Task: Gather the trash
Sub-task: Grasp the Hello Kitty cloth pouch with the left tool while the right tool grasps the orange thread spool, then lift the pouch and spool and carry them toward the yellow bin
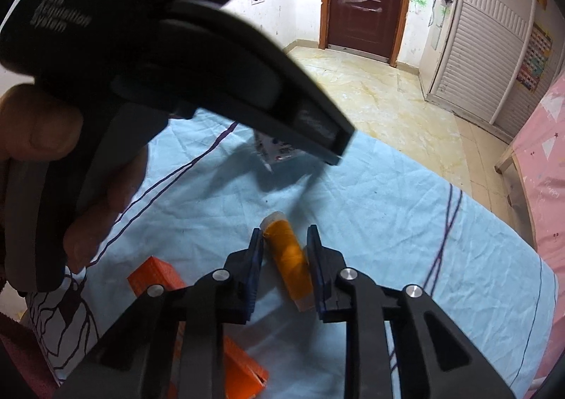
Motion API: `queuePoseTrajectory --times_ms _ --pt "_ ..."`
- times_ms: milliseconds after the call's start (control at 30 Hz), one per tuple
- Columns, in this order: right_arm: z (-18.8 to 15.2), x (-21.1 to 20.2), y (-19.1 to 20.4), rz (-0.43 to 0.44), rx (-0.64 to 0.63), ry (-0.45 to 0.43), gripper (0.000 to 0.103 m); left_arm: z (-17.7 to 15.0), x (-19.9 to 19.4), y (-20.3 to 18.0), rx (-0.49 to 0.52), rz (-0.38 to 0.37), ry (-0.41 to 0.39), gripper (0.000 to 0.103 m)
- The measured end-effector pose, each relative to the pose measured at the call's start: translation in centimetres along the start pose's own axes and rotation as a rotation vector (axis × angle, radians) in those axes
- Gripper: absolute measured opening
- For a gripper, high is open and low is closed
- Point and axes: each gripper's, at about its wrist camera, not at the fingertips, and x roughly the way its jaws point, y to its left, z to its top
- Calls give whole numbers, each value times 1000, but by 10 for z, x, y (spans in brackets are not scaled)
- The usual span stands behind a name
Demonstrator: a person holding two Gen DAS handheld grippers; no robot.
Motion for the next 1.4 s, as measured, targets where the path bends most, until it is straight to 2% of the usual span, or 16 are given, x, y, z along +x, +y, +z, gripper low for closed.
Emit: queuePoseTrajectory --times_ms 200,367,567,900,1000,1133,1400 --pt "-10 -21 -2 -16 19 -35 17 -8 -19 -2 -2 8 -27 46" --pt "-18 -30 -3 20 24 -39 17 -14 -35 -8 6 14 -46 46" --pt "-10 -17 -7 5 9 -13 17 -19 -46 -13 2 14 -59 46" --pt "0 0 -8 -20 16 25 15 -18 -49 1 -39 32 -70 46" --pt "2 2 -11 -8 21 17 9 -18 -48 5 -51 36 -69 46" --pt "1 -1 -9 -19 26 -1 9 -21 -48 10 -63 39 -65 46" --pt "-13 -41 -14 -28 68 -73 9 -27 -55 9 -69 48 -77 46"
